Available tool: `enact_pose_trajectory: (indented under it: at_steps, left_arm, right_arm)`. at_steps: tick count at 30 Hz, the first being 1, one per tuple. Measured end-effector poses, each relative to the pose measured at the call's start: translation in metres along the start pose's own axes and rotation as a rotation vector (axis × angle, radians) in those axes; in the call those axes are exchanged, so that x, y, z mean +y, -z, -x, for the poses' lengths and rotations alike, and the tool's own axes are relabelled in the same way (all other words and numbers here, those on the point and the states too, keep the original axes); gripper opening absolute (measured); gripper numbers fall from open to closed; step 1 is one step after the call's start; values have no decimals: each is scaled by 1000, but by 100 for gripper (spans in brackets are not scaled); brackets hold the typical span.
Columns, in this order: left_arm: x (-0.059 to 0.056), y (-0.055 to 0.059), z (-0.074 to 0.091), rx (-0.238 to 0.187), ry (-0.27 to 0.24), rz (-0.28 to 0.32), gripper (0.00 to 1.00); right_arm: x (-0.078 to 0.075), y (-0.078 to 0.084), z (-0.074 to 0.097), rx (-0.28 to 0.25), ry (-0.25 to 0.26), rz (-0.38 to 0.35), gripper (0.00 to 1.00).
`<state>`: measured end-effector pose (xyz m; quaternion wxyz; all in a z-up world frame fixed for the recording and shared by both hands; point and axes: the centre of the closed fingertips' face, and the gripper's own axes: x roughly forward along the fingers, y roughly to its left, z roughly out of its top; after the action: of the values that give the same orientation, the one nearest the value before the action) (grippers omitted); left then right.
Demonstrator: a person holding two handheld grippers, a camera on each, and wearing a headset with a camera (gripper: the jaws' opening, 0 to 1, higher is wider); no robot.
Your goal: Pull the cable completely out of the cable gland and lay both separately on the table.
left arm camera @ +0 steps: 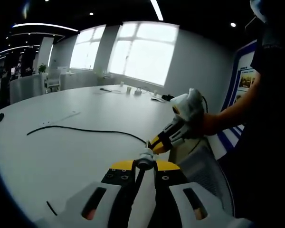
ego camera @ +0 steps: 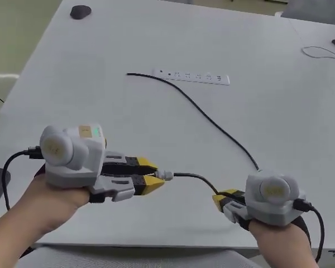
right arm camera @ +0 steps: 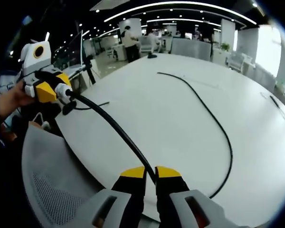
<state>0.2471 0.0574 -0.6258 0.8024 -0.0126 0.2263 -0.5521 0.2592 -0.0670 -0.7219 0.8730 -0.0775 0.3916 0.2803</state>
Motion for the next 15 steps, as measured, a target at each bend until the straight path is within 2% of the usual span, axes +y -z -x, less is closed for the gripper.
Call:
enact_pose_trajectory:
  at_steps: [7,10,13,15]
  left_arm:
    - [5,-3,4,0,-13,-1,15]
    - [5,-4,5,-3,-16,0,15]
    - [4,-3,5,-1,-15,-1,15]
    - [1,-3,4,3,-12,-6,15]
  right_arm:
    - [1,-6,8,-19,3,28,4]
    - [5,-11,12,-25,-7,46,10]
    - [13,-26,20,-64,-22,99,15]
    - [27,-45,28,-106,-52,172,19]
